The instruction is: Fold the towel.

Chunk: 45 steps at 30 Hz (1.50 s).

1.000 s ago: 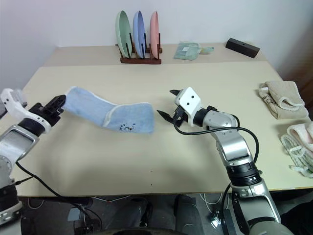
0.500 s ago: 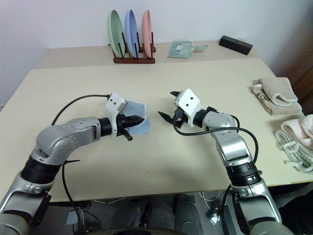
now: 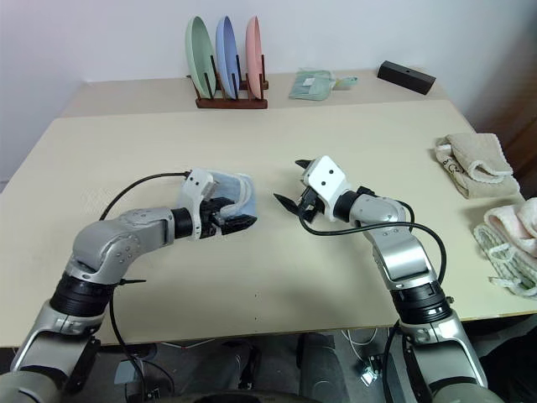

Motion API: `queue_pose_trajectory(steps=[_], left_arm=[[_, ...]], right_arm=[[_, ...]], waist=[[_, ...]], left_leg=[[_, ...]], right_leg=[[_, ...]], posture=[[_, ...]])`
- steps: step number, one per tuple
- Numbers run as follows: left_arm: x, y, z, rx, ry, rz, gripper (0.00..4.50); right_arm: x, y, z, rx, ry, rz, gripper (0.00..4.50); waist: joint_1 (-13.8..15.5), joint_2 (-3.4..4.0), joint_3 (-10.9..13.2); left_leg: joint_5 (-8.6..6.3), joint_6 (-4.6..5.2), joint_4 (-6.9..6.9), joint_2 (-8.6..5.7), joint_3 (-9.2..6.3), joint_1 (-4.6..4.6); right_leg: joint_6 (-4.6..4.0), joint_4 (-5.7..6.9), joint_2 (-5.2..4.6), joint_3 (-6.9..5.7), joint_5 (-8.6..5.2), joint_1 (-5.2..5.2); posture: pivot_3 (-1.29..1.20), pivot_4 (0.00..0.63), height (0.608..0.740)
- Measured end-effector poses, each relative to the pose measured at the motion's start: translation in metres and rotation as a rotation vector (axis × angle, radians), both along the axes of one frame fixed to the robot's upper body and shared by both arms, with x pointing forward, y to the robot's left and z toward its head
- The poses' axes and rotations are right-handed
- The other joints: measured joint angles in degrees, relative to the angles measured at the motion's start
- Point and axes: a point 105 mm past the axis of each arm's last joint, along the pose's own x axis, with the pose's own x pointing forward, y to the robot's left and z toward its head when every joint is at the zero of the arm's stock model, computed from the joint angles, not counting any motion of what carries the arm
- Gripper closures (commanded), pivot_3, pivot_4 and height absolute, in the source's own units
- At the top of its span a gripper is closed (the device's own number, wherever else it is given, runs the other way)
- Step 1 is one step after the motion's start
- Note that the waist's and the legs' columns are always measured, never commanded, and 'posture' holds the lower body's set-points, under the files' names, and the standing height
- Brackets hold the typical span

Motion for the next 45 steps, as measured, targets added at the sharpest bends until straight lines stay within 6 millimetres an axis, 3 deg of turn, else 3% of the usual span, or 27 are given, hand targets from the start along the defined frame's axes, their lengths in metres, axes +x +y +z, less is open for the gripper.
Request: queue_pose_trajectory(steps=[4,5,6,8,9,12,14,17,19,22,26,37,40,45], left_arm=[[-0.011,0.022,0.023,-0.060,-0.070,0.005,0.04],[-0.014,0.027,0.026,-0.069,-0.078,0.009,0.01],[-0.018,0.033,0.029,-0.079,-0.083,0.012,0.26],[-0.024,0.048,0.036,-0.091,-0.115,0.030,0.90],[-0.024,0.056,0.043,-0.099,-0.145,0.055,1.44],[-0.008,0.084,0.057,-0.093,-0.217,0.211,2.97],[0.004,0.102,0.048,-0.004,-0.229,0.314,3.93],[0.020,0.101,0.027,0.049,-0.208,0.351,3.93],[0.025,0.095,0.014,0.075,-0.192,0.340,3.93],[0.030,0.080,-0.010,0.161,-0.178,0.283,3.93],[0.031,0.078,-0.032,0.198,-0.153,0.270,3.93],[0.025,0.081,-0.042,0.167,-0.180,0.288,3.93],[0.022,0.085,-0.033,0.097,-0.203,0.327,3.98],[0.009,0.101,-0.005,0.098,-0.304,0.364,3.98]], right_arm=[[0.001,0.000,0.003,-0.003,-0.004,0.007,0.12],[0.000,0.001,0.004,-0.002,-0.002,0.010,0.38],[0.000,0.002,0.004,0.002,0.002,0.015,0.68],[0.000,0.003,0.004,0.010,0.019,0.022,1.41],[0.001,0.003,0.003,0.013,0.028,0.020,1.95],[0.004,0.020,0.010,0.069,0.048,0.054,3.52],[0.006,0.039,0.020,0.129,0.058,0.098,4.48],[0.008,0.069,0.022,0.171,0.095,0.158,4.48],[0.008,0.087,0.010,0.166,0.148,0.195,4.48],[0.012,0.104,-0.027,0.116,0.284,0.199,4.48],[0.014,0.105,-0.075,-0.002,0.394,0.164,4.48],[0.016,0.106,-0.078,0.003,0.349,0.154,4.48],[0.014,0.093,-0.065,0.085,0.366,0.144,3.62],[0.007,0.065,-0.026,0.197,0.371,0.121,1.19]], waist=[[0.1,0.01,0.0],[0.1,0.01,0.0],[0.1,0.01,0.0],[0.1,0.01,0.0],[0.1,0.01,0.0],[0.2,0.01,0.0],[0.1,0.02,0.0],[0.2,0.00,0.0],[0.2,-0.03,0.0],[-0.1,-0.03,0.0],[-0.4,-0.02,0.0],[-1.1,0.10,-0.2],[-1.1,0.09,-0.2],[-1.3,0.09,-0.2]], left_leg=[[0.00,0.00,-0.04,0.01,0.00,0.01],[0.00,0.00,-0.04,0.01,0.00,0.01],[0.00,0.00,-0.04,0.01,0.01,0.01],[0.00,0.00,-0.04,0.01,0.01,0.01],[0.00,0.00,-0.04,0.01,0.01,0.01],[0.04,-0.07,-0.04,0.01,0.00,0.05],[0.04,-0.07,-0.10,0.02,0.02,0.11],[0.05,-0.07,-0.24,0.01,-0.01,0.09],[0.05,-0.06,-0.27,0.00,-0.03,0.02],[0.05,-0.05,-0.35,-0.02,0.01,0.03],[0.06,-0.07,-0.38,0.01,0.01,-0.01],[0.07,-0.10,-0.40,0.02,-0.01,0.48],[0.08,-0.10,-0.33,0.02,-0.02,0.10],[0.08,-0.11,-0.40,0.06,0.00,-0.03]], right_leg=[[0.00,-0.01,0.01,0.00,0.00,-0.01],[0.00,-0.01,0.00,0.00,0.00,0.00],[0.00,-0.01,0.00,0.00,0.00,0.00],[-0.01,-0.01,0.01,0.00,0.00,-0.01],[-0.01,-0.01,0.01,0.00,0.00,-0.01],[-0.05,0.00,0.02,-0.01,0.02,0.02],[-0.05,0.00,0.02,0.00,0.03,0.04],[-0.06,-0.07,0.02,-0.01,0.03,0.01],[-0.06,-0.11,0.02,-0.03,0.03,-0.05],[-0.06,-0.15,0.00,-0.02,0.03,-0.10],[-0.06,-0.09,0.01,-0.02,0.03,-0.21],[-0.06,-0.07,0.03,0.00,0.03,0.27],[-0.06,-0.07,0.02,-0.01,0.03,-0.05],[-0.07,-0.06,0.04,0.00,0.03,-0.25]], posture=[[0.00,0.150,0.740],[0.00,0.150,0.740],[0.00,0.150,0.740],[0.00,0.150,0.740],[0.00,0.150,0.740],[0.00,0.150,0.740],[0.00,0.150,0.740],[0.00,0.150,0.740],[0.00,0.150,0.740],[0.00,0.150,0.740],[0.00,0.150,0.740],[0.00,0.150,0.740],[0.00,0.150,0.740],[0.00,0.150,0.740]])
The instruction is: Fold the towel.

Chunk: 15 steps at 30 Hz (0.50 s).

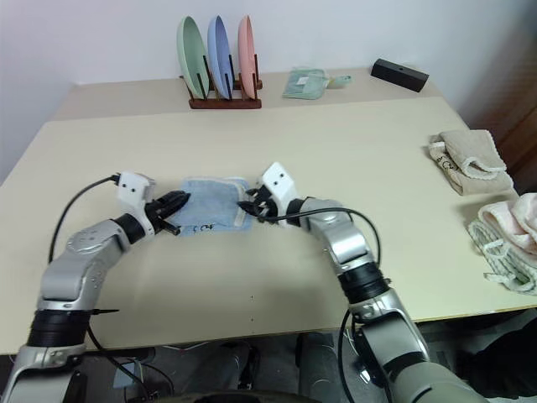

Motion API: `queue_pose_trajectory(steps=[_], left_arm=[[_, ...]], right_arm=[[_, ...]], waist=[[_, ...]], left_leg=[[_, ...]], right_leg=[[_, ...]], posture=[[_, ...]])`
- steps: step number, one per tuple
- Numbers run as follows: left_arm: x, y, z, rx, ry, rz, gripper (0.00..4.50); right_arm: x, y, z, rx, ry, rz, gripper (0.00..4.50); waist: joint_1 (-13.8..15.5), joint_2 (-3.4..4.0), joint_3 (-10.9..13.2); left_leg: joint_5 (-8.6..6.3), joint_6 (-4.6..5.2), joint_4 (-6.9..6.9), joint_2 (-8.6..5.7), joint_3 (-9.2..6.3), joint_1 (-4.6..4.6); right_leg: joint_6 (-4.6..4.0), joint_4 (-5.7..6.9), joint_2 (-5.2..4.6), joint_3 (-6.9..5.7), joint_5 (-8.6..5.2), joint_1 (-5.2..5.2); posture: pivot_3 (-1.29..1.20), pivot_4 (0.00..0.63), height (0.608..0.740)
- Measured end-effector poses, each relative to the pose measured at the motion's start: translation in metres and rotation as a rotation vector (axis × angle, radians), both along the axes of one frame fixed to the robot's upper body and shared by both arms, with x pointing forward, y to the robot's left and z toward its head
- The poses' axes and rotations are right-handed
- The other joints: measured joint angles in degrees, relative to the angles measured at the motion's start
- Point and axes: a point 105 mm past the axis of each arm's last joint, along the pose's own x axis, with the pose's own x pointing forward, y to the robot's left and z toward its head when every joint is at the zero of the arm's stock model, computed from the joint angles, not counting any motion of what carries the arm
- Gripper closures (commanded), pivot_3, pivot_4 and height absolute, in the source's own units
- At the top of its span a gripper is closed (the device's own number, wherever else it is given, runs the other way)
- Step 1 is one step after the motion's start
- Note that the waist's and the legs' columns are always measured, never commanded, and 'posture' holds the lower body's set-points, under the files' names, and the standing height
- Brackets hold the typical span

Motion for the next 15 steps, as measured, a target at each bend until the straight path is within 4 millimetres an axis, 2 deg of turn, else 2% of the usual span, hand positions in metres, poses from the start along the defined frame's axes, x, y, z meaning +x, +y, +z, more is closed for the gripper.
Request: queue_pose_trajectory(steps=[2,3,7,15], left_arm=[[-0.022,-0.003,0.004,0.023,0.004,-0.081,3.98],[-0.032,-0.004,0.005,0.030,0.018,-0.125,3.98],[-0.061,-0.007,0.003,0.092,0.071,-0.262,3.98],[-0.061,-0.007,0.010,0.136,0.028,-0.289,3.98]], right_arm=[[-0.007,-0.007,0.006,0.080,0.097,-0.031,0.21],[-0.009,-0.010,0.006,0.109,0.155,-0.054,0.04],[-0.010,-0.017,-0.005,0.168,0.361,-0.157,0.04],[-0.004,0.008,-0.032,0.187,0.571,-0.172,0.04]], waist=[[-0.3,0.01,0.0],[-0.2,0.02,0.0],[0.3,0.05,0.0],[0.1,0.06,0.0]], left_leg=[[-0.01,0.01,-0.11,0.07,0.05,0.01],[-0.01,0.01,-0.12,0.07,0.05,-0.02],[0.00,-0.01,-0.11,0.08,0.07,0.00],[0.01,-0.01,-0.11,0.08,0.10,0.00]], right_leg=[[-0.01,-0.01,0.02,0.06,-0.01,-0.06],[-0.02,0.00,0.02,0.07,-0.01,-0.10],[-0.11,0.01,0.02,0.06,0.04,-0.05],[-0.15,0.00,0.03,0.05,0.08,-0.10]], posture=[[0.00,0.150,0.740],[0.00,0.150,0.740],[0.00,0.150,0.740],[0.00,0.150,0.740]])
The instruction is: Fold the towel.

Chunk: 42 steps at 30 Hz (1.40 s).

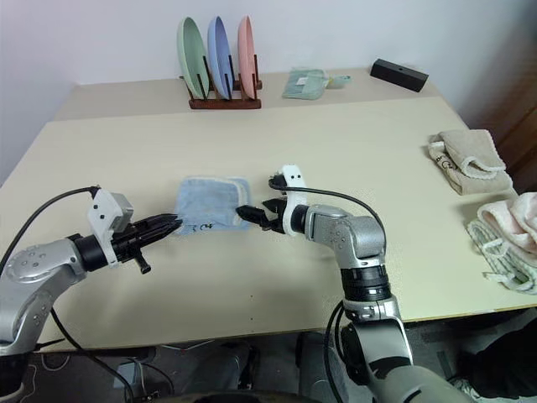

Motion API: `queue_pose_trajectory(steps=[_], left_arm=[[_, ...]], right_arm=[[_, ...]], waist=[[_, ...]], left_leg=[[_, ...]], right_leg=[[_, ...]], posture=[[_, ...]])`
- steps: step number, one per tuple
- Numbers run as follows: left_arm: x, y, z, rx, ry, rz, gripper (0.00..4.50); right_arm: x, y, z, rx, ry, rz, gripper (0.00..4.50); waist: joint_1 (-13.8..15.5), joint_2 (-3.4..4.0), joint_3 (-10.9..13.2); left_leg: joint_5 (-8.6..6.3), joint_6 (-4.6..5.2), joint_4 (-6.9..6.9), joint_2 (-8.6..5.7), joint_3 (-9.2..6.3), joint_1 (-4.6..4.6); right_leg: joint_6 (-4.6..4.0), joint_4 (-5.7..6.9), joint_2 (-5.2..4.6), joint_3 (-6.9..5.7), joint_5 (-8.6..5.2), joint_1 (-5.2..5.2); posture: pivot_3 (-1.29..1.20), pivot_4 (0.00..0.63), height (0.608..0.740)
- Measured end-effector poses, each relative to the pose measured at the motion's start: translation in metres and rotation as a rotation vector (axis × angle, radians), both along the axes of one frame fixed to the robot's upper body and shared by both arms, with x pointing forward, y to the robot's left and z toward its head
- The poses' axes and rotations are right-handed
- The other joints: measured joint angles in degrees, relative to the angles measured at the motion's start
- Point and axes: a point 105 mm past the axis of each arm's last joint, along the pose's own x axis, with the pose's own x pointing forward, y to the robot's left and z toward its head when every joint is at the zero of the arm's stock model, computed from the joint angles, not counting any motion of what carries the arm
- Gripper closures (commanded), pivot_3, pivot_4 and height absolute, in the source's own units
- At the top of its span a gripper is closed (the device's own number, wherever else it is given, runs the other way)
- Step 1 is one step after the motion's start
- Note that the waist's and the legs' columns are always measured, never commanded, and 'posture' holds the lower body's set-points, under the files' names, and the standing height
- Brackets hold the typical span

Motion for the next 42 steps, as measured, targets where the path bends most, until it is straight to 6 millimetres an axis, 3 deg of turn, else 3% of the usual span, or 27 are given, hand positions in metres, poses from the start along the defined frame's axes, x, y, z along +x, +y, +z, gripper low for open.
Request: queue_pose_trajectory(steps=[6,9,16,17,21,25,27,30,33,36,38,42], left_arm=[[-0.004,0.000,-0.003,0.019,-0.013,-0.015,3.98],[-0.004,-0.003,-0.002,-0.007,-0.022,-0.016,3.98],[-0.005,-0.007,0.002,-0.050,-0.038,-0.012,3.98],[-0.005,-0.007,0.002,-0.055,-0.040,-0.012,3.98],[-0.002,-0.011,0.005,-0.077,-0.059,-0.005,3.98],[0.005,-0.016,0.013,-0.101,-0.100,0.006,3.98],[0.013,-0.022,0.019,-0.113,-0.139,0.016,3.98],[0.035,-0.044,0.026,-0.169,-0.195,0.028,3.98],[0.045,-0.063,0.024,-0.196,-0.192,-0.003,3.98],[0.049,-0.081,0.024,-0.215,-0.191,-0.061,3.98],[0.050,-0.088,0.026,-0.225,-0.193,-0.094,3.98],[0.053,-0.091,0.021,-0.228,-0.177,-0.118,3.98]], right_arm=[[0.011,0.022,0.000,0.030,0.032,0.001,0.04],[0.014,0.030,-0.001,0.060,0.052,-0.005,0.75],[0.014,0.033,-0.006,0.088,0.090,-0.015,4.26],[0.014,0.033,-0.004,0.101,0.089,-0.013,4.45],[0.016,0.019,0.008,0.149,0.077,-0.047,4.45],[0.020,-0.028,0.032,0.206,0.010,-0.169,4.45],[0.025,-0.075,0.043,0.214,-0.030,-0.310,4.45],[0.017,-0.174,0.056,0.208,-0.076,-0.629,4.45],[-0.002,-0.230,0.059,0.238,-0.078,-0.871,4.45],[-0.027,-0.252,0.031,0.258,0.053,-1.045,4.45],[-0.040,-0.252,0.012,0.282,0.147,-1.116,4.45],[-0.049,-0.248,0.006,0.298,0.195,-1.157,4.45]], waist=[[-0.3,0.00,0.0],[-0.2,0.00,0.0],[-0.2,0.02,0.0],[-0.2,0.02,0.0],[0.1,0.02,0.0],[0.5,0.02,0.0],[1.1,0.02,0.0],[2.6,0.05,0.0],[2.4,0.06,0.0],[1.2,0.08,0.0],[0.8,0.09,0.0],[0.8,0.16,0.0]], left_leg=[[0.01,-0.01,-0.01,0.07,0.06,0.01],[0.01,-0.01,-0.01,0.06,0.06,0.02],[0.01,-0.01,-0.01,0.06,0.06,-0.02],[0.01,-0.01,-0.01,0.06,0.06,-0.01],[0.01,-0.01,0.01,0.06,0.05,-0.05],[0.00,0.01,0.02,0.03,0.05,-0.05],[0.00,0.01,0.04,0.02,0.06,-0.03],[0.00,0.02,0.05,-0.03,0.00,-0.03],[0.00,0.01,0.05,0.13,0.12,0.00],[0.02,-0.01,0.03,0.22,0.19,0.02],[0.02,-0.01,0.03,0.22,0.29,0.03],[0.02,0.01,0.04,0.21,0.44,0.04]], right_leg=[[0.00,0.01,0.05,0.01,0.00,-0.02],[0.00,0.01,0.05,0.01,0.00,0.00],[0.00,0.01,0.06,0.01,0.00,-0.05],[0.00,0.01,0.06,0.01,0.00,-0.04],[0.00,0.01,0.05,0.00,0.00,-0.05],[0.00,-0.02,0.01,-0.01,0.01,-0.01],[0.01,-0.03,0.02,-0.01,0.01,0.01],[0.02,-0.08,-0.02,-0.06,0.01,0.09],[0.01,-0.04,0.06,0.02,0.01,0.07],[0.01,0.03,0.10,0.06,0.01,0.05],[0.00,0.12,0.12,0.16,0.01,-0.01],[0.00,0.19,0.13,0.30,0.01,-0.08]], posture=[[0.00,0.150,0.740],[0.00,0.150,0.740],[0.00,0.150,0.740],[0.00,0.150,0.740],[0.00,0.150,0.740],[0.00,0.150,0.740],[0.00,0.150,0.740],[0.00,0.150,0.740],[0.00,0.150,0.740],[0.00,0.150,0.740],[0.00,0.150,0.740],[0.00,0.150,0.740]])
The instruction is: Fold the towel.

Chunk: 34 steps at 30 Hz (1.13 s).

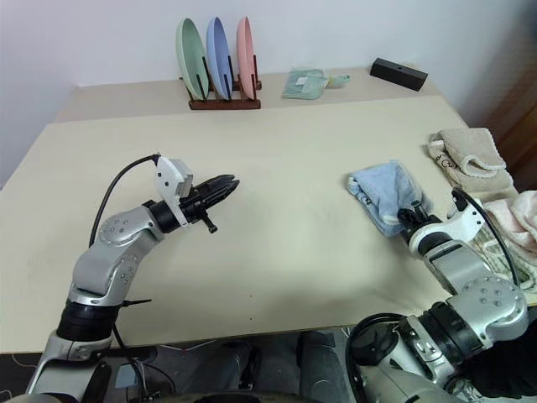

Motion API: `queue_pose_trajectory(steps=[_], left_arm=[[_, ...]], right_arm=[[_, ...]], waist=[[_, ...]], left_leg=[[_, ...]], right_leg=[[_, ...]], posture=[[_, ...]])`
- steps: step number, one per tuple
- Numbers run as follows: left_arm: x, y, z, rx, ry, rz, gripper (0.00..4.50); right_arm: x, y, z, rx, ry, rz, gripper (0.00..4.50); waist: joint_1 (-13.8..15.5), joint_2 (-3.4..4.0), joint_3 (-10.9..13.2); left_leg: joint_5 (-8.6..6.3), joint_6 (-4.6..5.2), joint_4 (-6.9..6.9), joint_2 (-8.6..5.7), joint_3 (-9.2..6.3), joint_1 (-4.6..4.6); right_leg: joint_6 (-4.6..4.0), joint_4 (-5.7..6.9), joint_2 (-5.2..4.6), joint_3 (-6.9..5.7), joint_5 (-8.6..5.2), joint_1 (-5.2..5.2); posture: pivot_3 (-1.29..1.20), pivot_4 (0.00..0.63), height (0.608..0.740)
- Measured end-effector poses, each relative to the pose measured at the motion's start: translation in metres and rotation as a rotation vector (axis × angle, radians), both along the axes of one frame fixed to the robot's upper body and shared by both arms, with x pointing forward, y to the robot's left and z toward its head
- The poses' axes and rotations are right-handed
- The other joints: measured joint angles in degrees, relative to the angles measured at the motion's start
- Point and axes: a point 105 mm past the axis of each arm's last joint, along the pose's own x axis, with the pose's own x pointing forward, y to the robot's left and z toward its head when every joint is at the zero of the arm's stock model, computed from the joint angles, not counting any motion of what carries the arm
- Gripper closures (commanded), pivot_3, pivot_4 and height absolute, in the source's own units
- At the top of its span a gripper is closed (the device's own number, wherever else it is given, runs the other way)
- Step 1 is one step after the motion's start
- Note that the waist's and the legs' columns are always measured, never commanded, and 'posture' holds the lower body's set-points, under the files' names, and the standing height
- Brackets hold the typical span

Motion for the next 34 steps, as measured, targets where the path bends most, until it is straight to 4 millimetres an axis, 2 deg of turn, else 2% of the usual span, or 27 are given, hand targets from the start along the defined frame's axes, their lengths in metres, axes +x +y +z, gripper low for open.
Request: queue_pose_trajectory(steps=[4,7,10,14,17,18,21,23,24,25,27,31,34], left_arm=[[0.002,-0.003,-0.004,0.004,0.008,-0.020,3.98],[0.004,-0.003,-0.005,0.006,0.004,-0.025,3.98],[0.005,-0.003,-0.006,0.007,0.002,-0.024,3.98],[0.007,0.000,-0.008,0.005,0.004,-0.012,3.98],[0.013,0.012,-0.008,-0.001,-0.006,0.042,3.98],[0.018,0.021,-0.008,-0.003,-0.011,0.086,3.98],[0.032,0.065,-0.008,0.014,-0.009,0.264,3.98],[0.031,0.086,-0.008,0.046,-0.018,0.321,3.98],[0.026,0.095,-0.012,0.081,-0.014,0.334,3.98],[0.023,0.098,-0.015,0.095,-0.007,0.335,3.98],[0.013,0.100,-0.019,0.107,0.007,0.333,3.98],[-0.008,0.100,-0.027,0.109,0.036,0.329,3.98],[-0.014,0.097,-0.023,0.100,0.025,0.341,3.98]], right_arm=[[0.000,-0.002,0.005,-0.009,-0.003,-0.024,3.03],[-0.003,-0.005,0.009,-0.053,-0.004,-0.024,1.55],[-0.008,-0.023,0.027,-0.235,-0.011,-0.048,0.04],[-0.016,-0.044,0.051,-0.554,-0.003,-0.071,0.04],[-0.012,-0.046,0.069,-0.747,-0.036,-0.047,0.04],[-0.006,-0.039,0.077,-0.784,-0.084,-0.014,0.04],[0.012,-0.001,0.107,-0.965,-0.265,0.186,0.04],[0.021,0.034,0.115,-1.061,-0.397,0.380,0.04],[0.023,0.060,0.112,-1.093,-0.474,0.524,0.04],[0.023,0.077,0.104,-1.094,-0.516,0.626,0.04],[0.029,0.099,0.087,-1.091,-0.571,0.775,0.04],[0.047,0.109,0.064,-1.042,-0.591,0.854,0.04],[0.055,0.118,0.065,-1.004,-0.629,0.879,0.04]], waist=[[0.4,0.00,0.0],[0.5,0.01,0.0],[0.6,0.02,0.0],[0.5,0.01,0.0],[0.1,0.00,0.0],[-0.1,0.00,0.0],[-0.8,-0.01,0.0],[-0.8,-0.15,0.0],[-1.0,-0.18,0.0],[-0.9,-0.19,0.0],[-0.6,-0.31,0.1],[0.1,-0.40,0.1],[0.7,-0.40,0.1]], left_leg=[[0.00,0.01,0.01,-0.01,0.01,-0.01],[-0.01,0.03,0.01,-0.02,0.04,-0.03],[-0.02,0.05,0.01,-0.04,0.08,-0.03],[-0.02,0.05,0.01,-0.02,0.16,-0.01],[-0.02,0.04,0.01,0.04,0.33,0.07],[-0.02,0.04,0.01,0.08,0.41,0.11],[-0.02,0.03,0.00,0.19,0.51,0.12],[-0.04,0.05,0.00,0.20,0.50,0.10],[-0.07,0.10,-0.03,0.21,0.53,0.11],[-0.09,0.13,-0.02,0.20,0.53,0.06],[-0.13,0.20,0.06,0.14,0.53,0.02],[-0.18,0.30,0.13,0.04,0.62,0.00],[-0.17,0.27,0.11,0.09,0.60,0.01]], right_leg=[[0.00,-0.02,0.01,0.01,0.00,0.00],[0.00,-0.03,0.00,0.04,0.00,-0.03],[0.01,-0.04,-0.01,0.06,0.00,-0.03],[0.02,-0.01,0.01,0.13,0.00,-0.07],[0.03,0.01,0.07,0.25,0.00,-0.06],[0.03,0.04,0.10,0.33,0.00,-0.07],[0.03,0.05,0.21,0.38,0.00,-0.11],[0.04,-0.02,0.22,0.36,0.00,-0.10],[0.04,-0.07,0.23,0.38,0.00,-0.10],[0.04,-0.10,0.21,0.38,0.01,-0.11],[0.15,-0.23,0.15,0.38,0.08,-0.05],[0.24,-0.31,0.09,0.48,0.14,-0.04],[0.22,-0.27,0.12,0.47,0.15,-0.06]], posture=[[0.00,0.150,0.740],[0.00,0.150,0.740],[0.00,0.150,0.740],[0.00,0.150,0.740],[0.00,0.150,0.740],[0.00,0.150,0.740],[0.00,0.150,0.740],[0.00,0.150,0.740],[0.00,0.150,0.740],[0.00,0.150,0.740],[0.00,0.150,0.740],[0.00,0.150,0.740],[0.00,0.150,0.740]])
